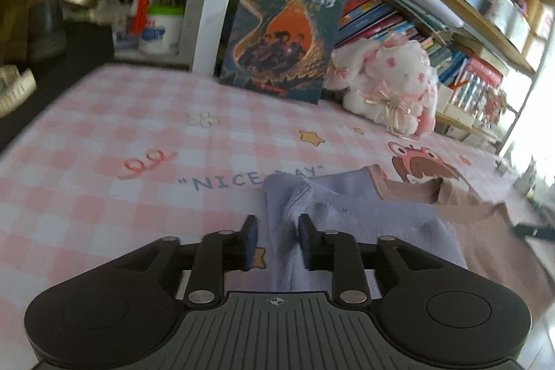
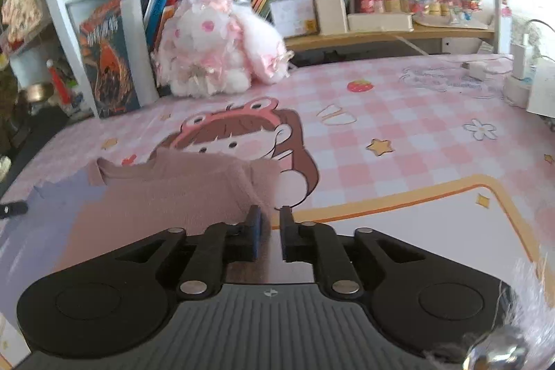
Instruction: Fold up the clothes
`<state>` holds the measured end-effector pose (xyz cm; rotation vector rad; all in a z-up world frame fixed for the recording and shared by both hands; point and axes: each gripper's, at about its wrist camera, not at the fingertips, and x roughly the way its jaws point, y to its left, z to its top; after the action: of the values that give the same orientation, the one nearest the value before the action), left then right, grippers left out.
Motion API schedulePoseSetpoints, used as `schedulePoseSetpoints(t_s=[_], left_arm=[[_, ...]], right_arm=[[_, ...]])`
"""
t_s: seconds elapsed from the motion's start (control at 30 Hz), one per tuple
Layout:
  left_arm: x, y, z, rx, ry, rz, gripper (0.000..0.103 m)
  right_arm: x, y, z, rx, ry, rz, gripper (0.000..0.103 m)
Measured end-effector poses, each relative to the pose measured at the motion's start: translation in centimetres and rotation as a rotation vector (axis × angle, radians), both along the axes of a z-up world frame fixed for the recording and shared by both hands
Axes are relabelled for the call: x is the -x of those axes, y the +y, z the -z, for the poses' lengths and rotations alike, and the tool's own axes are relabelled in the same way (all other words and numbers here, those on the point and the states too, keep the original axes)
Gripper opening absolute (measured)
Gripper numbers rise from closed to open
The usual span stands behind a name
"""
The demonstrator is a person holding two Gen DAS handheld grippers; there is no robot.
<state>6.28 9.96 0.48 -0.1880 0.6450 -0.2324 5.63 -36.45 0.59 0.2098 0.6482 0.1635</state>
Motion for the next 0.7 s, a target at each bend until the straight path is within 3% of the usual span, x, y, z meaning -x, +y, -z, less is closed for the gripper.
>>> schedulePoseSetpoints(t_s=[0.03,0.13,0.3,0.4,0.7], left_arm=[[0.6,0.1,-0.3,-0.006,-0.008,0.007,0.04],[2.7,0.5,-0.6,0.019,-0.014,0.023,0.048],[5.7,1.9,0.3,0.122,0.019,-0.001,0.05],[6.2,2.7,1.1,0.175,0.059,-0.005,0.05],[5.5,2.5,2.1,0.271,0.096,-0.011,0.05]], right_arm=[[0.5,-0.3,-0.1,-0.01,-0.003,0.005,0.01],[1.9,-0.7,-0.4,-0.029,-0.008,-0.003,0.014],[4.5,-1.2,-0.8,-0.098,-0.007,-0.027,0.036],[5.6,-1.5,-1.1,-0.152,0.003,-0.044,0.045],[5.7,-0.3,0.3,-0.164,0.073,-0.06,0.044]])
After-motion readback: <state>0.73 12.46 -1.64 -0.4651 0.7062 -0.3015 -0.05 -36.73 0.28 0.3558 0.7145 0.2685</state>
